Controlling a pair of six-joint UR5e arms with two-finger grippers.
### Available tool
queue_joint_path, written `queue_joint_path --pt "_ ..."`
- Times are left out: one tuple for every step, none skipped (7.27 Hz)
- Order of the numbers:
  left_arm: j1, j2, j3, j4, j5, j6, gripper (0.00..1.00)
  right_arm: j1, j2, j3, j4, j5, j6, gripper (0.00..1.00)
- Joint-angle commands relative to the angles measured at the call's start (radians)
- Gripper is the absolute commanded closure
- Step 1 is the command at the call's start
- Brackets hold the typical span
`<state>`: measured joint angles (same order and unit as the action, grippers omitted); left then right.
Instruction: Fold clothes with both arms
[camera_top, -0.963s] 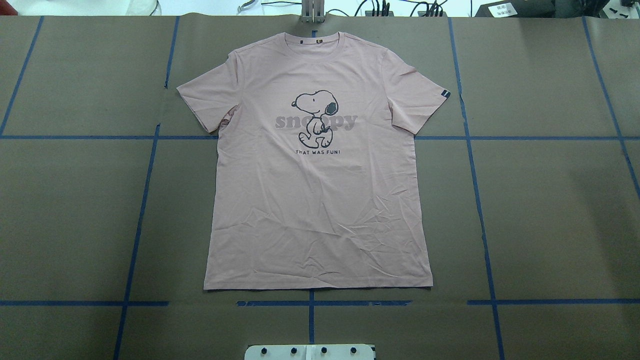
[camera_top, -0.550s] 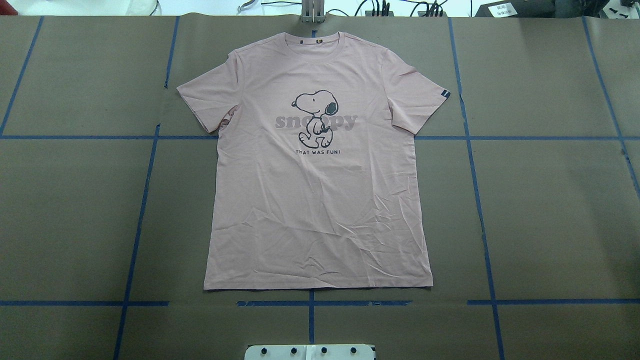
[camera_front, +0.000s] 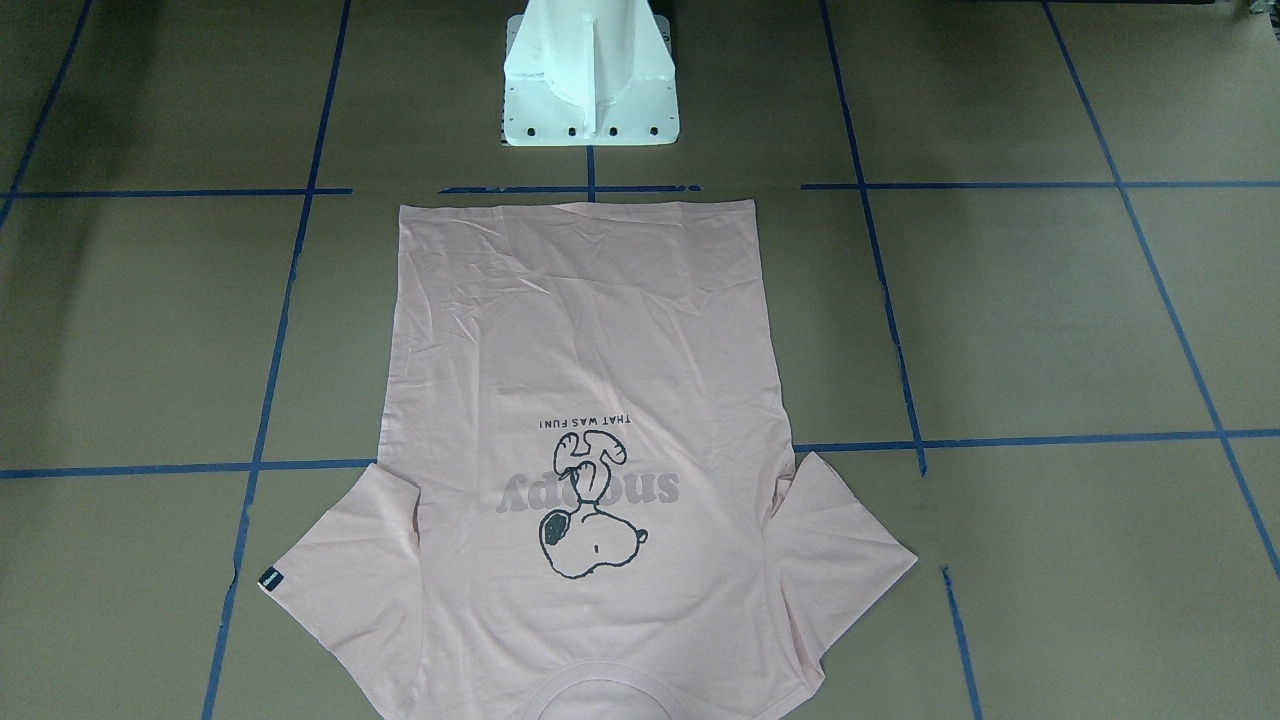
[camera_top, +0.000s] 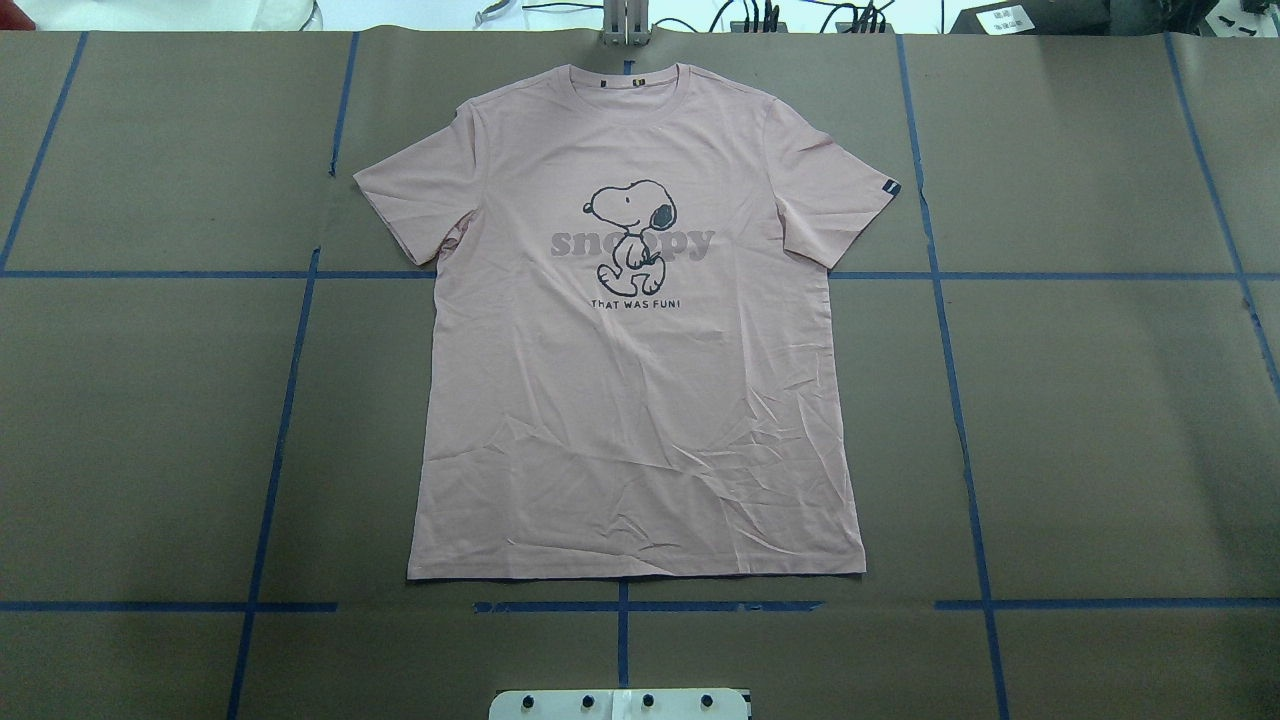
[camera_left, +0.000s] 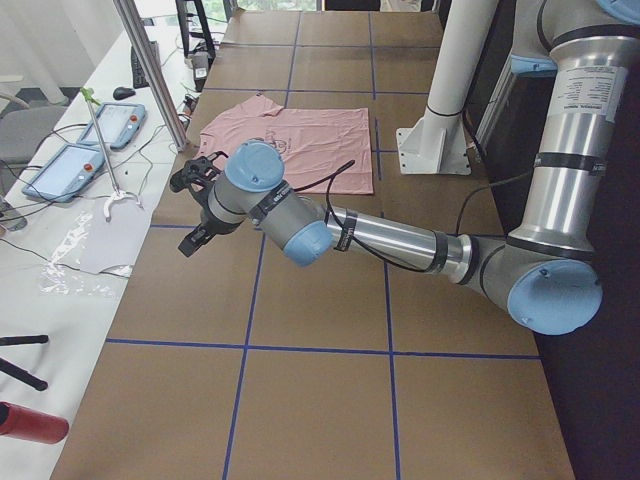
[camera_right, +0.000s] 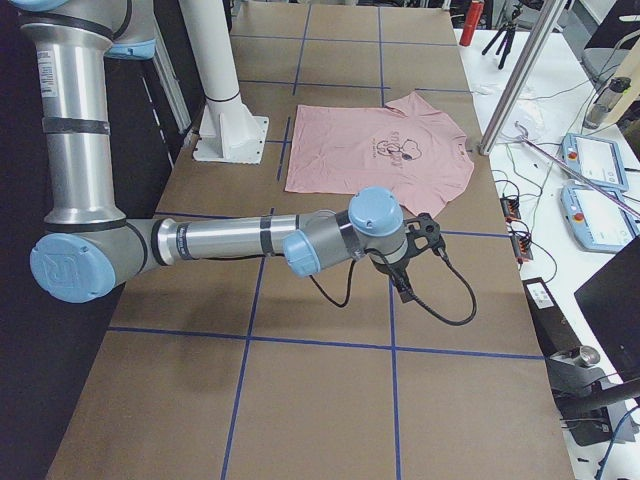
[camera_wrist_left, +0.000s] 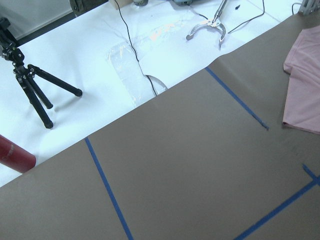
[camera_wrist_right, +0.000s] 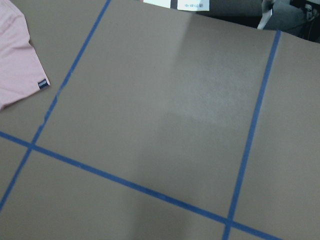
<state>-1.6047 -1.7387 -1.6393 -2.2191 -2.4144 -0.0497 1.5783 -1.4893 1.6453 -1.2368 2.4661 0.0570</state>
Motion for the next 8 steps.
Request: queue_joint_path --pt "0.107 -0.024 0.036 -0.161 0.001 -0.141 0.00 -0.093 0.197 -0.097 0.003 -0.002 0.247 0.00" --pt "0.171 -0.028 0.030 -0.160 0.004 -0.159 0.00 -0.147 0.293 -0.152 0.003 -0.042 0.324 0.01" --pt "0.178 -0.033 0.023 -0.162 0.003 -0.197 0.00 -0.211 0.344 -0.176 0.003 -0.118 0.425 0.06" --pt "0.184 -0.038 0.003 -0.160 0.005 -0.228 0.00 -0.265 0.374 -0.177 0.005 -0.154 0.513 0.13" --pt "0.184 -0.038 -0.005 -0.160 0.005 -0.229 0.00 -0.318 0.386 -0.176 0.034 -0.205 0.597 0.18" --pt "0.186 -0.038 -0.008 -0.162 0.005 -0.229 0.00 -0.390 0.388 -0.203 0.151 -0.279 0.736 0.22" --pt "0.186 -0.036 -0.019 -0.162 0.005 -0.229 0.00 -0.487 0.400 -0.244 0.233 -0.393 0.842 0.24" --pt "0.186 -0.036 -0.020 -0.162 0.005 -0.229 0.00 -0.553 0.408 -0.306 0.294 -0.498 0.872 0.28"
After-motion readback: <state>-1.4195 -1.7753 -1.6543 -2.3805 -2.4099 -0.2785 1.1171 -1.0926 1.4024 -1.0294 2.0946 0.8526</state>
